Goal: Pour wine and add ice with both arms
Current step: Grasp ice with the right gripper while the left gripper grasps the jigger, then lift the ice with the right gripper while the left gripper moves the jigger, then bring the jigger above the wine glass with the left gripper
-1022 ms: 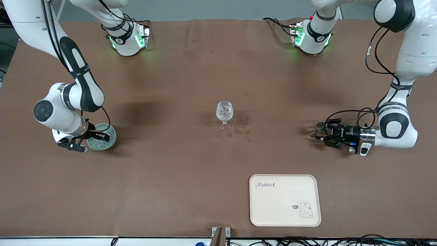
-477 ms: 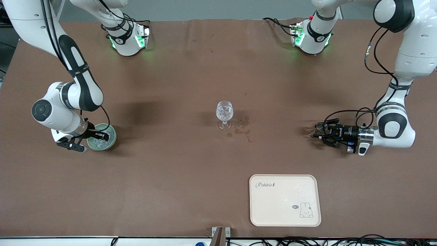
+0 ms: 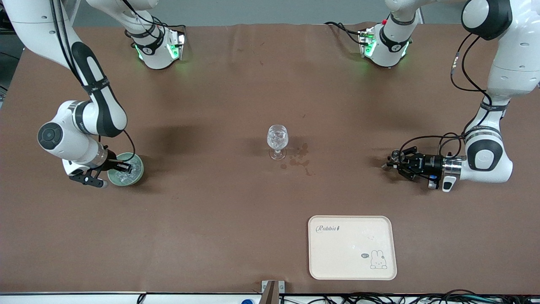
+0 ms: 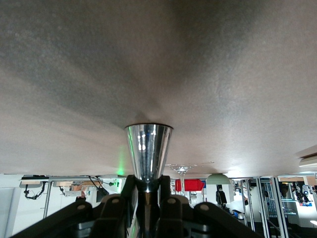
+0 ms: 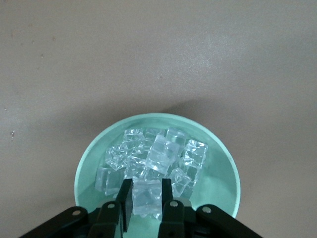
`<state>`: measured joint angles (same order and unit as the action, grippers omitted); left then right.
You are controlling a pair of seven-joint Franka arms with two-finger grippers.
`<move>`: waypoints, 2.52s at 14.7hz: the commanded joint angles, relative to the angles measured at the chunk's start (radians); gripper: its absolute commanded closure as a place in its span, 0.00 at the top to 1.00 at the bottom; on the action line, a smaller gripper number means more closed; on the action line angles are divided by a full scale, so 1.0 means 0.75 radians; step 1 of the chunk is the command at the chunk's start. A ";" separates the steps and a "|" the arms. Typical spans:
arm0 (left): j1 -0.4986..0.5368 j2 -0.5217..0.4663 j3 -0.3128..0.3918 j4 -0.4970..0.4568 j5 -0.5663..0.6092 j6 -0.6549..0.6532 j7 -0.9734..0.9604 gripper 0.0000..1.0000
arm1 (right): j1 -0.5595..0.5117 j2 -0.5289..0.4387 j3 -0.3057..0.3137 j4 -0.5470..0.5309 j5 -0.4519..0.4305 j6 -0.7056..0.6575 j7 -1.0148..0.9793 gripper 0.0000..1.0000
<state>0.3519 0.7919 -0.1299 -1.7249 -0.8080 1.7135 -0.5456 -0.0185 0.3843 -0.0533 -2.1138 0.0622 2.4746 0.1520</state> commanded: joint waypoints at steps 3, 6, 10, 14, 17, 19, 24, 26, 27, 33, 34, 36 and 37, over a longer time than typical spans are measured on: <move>-0.009 -0.005 -0.003 0.001 -0.025 0.012 0.012 0.01 | -0.004 -0.044 0.001 -0.025 0.009 -0.021 0.016 0.13; -0.007 -0.025 -0.058 0.013 -0.023 0.008 -0.031 0.01 | -0.002 -0.044 0.002 -0.023 0.009 -0.023 0.016 0.13; -0.003 -0.090 -0.178 0.013 -0.025 0.012 -0.154 0.01 | -0.002 -0.066 0.001 0.018 0.007 -0.047 0.010 0.14; -0.005 -0.131 -0.301 0.013 -0.025 0.084 -0.266 0.01 | -0.012 -0.079 -0.005 0.308 -0.013 -0.382 0.000 0.13; -0.007 -0.162 -0.407 0.005 -0.023 0.184 -0.387 0.01 | -0.012 -0.099 -0.009 0.454 -0.028 -0.515 -0.006 0.13; -0.009 -0.176 -0.457 0.005 -0.023 0.219 -0.448 0.01 | -0.010 -0.136 -0.007 0.521 -0.093 -0.575 -0.010 0.14; -0.009 -0.193 -0.614 0.005 -0.019 0.323 -0.628 0.01 | 0.006 -0.226 0.008 0.728 -0.126 -0.883 -0.006 0.14; -0.072 -0.219 -0.635 0.003 -0.009 0.390 -0.724 0.01 | 0.031 -0.275 0.012 0.773 -0.126 -0.978 -0.004 0.14; -0.097 -0.227 -0.635 0.005 -0.007 0.411 -0.759 0.01 | 0.037 -0.310 0.012 0.773 -0.124 -1.008 -0.002 0.14; -0.252 -0.303 -0.635 -0.001 0.006 0.503 -0.913 0.01 | 0.088 -0.490 0.008 0.708 -0.120 -1.123 -0.004 0.14; -0.267 -0.307 -0.635 -0.003 0.006 0.513 -0.921 0.01 | 0.082 -0.490 0.004 0.712 -0.116 -1.121 -0.004 0.14; -0.307 -0.324 -0.633 -0.019 0.024 0.538 -0.927 0.01 | 0.064 -0.484 -0.003 0.740 -0.107 -1.117 -0.006 0.14; -0.314 -0.330 -0.633 -0.034 0.032 0.554 -0.929 0.01 | 0.049 -0.478 -0.003 0.765 -0.107 -1.117 -0.019 0.14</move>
<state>0.1287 0.5875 -0.6099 -1.7092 -0.8006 2.1017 -1.2233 0.0405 0.0382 -0.0565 -1.5405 -0.0134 1.6275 0.1480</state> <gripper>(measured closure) 0.780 0.727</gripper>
